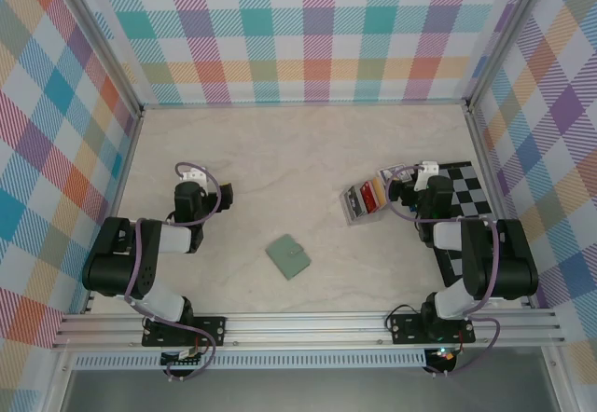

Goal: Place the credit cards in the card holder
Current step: Rotate the card holder at the bottom-center of the table.

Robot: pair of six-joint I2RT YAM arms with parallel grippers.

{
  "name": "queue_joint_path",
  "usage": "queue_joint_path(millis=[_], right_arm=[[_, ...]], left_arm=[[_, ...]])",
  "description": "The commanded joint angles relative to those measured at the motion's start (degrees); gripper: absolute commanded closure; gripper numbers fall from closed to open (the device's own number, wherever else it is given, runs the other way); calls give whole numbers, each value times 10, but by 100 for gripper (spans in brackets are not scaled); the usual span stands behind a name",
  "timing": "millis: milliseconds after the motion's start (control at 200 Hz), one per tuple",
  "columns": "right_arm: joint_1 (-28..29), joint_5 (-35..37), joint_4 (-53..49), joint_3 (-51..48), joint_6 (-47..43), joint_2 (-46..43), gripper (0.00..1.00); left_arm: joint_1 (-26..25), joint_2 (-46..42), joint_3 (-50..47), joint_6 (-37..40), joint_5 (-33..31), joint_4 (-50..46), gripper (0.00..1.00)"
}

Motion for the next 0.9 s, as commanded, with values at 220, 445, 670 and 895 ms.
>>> queue_joint_path(millis=[220,445,670,895], right_arm=[[-4,-20,-2,13,-10,-1,0],[-4,-21,0,12,-9,-1,0],[-5,-22,0,11,-10,-1,0],[-1,-28,9,3,-19,-11,0]], left_arm=[[8,0,14,9,12,-1,0],[8,-1,12,9,12,1,0],[7,-1,12,9,11,2,0],[7,-8,-3,13,23,23,0]])
